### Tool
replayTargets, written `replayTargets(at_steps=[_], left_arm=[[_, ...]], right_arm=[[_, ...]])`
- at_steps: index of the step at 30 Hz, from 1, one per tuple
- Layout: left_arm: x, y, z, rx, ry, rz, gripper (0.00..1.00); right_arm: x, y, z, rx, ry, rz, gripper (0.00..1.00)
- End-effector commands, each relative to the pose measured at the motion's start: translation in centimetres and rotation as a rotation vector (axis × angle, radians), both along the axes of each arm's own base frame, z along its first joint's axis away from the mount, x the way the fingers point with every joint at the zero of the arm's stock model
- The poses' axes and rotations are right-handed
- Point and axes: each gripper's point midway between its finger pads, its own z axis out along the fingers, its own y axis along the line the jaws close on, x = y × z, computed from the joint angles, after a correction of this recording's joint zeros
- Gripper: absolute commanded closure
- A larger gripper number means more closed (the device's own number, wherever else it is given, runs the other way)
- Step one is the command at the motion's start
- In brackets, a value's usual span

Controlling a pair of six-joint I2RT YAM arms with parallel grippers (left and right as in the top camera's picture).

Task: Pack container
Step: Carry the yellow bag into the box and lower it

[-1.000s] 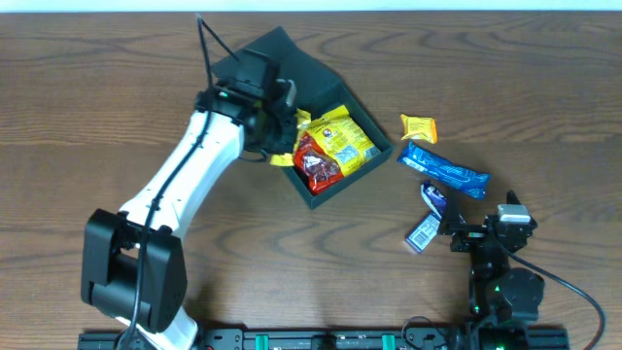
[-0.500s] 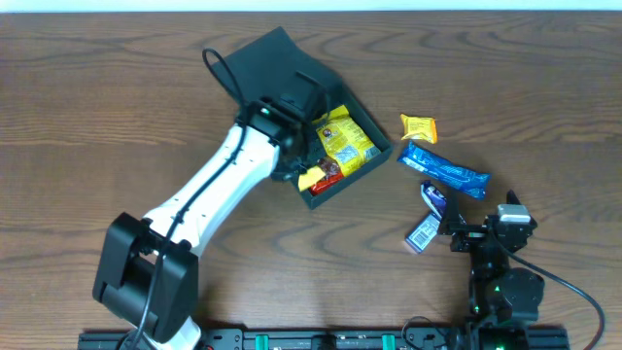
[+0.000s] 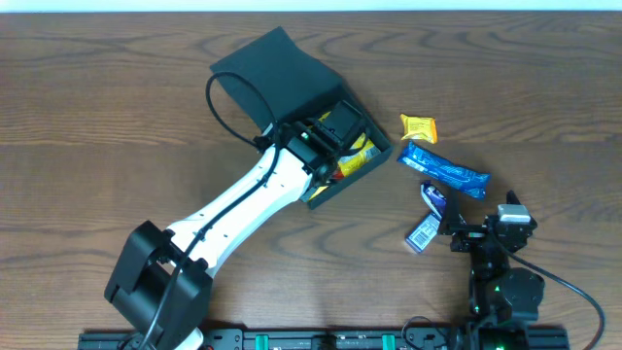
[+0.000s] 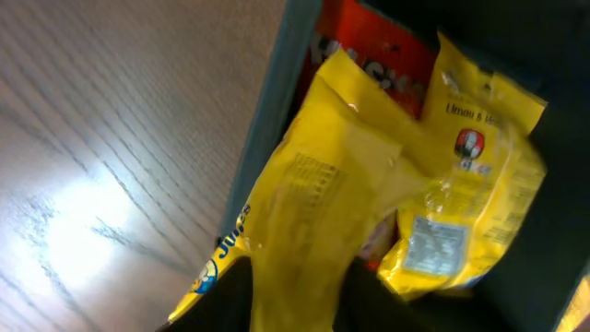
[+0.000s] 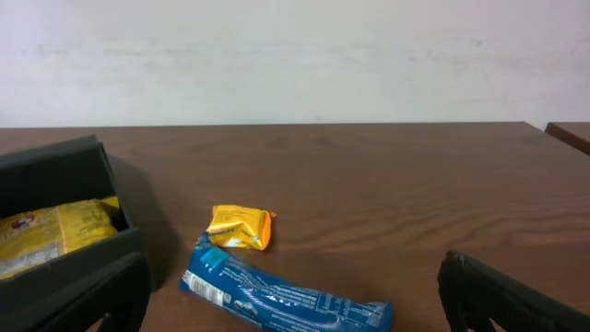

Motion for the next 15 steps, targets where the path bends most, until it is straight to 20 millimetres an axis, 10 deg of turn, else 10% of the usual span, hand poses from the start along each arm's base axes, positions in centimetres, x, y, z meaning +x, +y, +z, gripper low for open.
replayTargets(at_steps=[1, 5, 15], left_arm=[[0.8, -0.1, 1.7, -0.041, -0.069, 0.084, 0.52], [1.5, -0.9, 2.0, -0.075, -0.096, 0.083, 0.72], [2.7, -1.3, 2.8, 0.003, -0.166, -0.123, 0.76]], right_arm=[[0.0, 0.2, -0.1, 0.014, 0.001, 0.007, 0.01], [0.0, 0.2, -0.1, 0.014, 0.001, 0.007, 0.01], [0.0, 0.2, -0.1, 0.014, 0.001, 0.007, 0.01]])
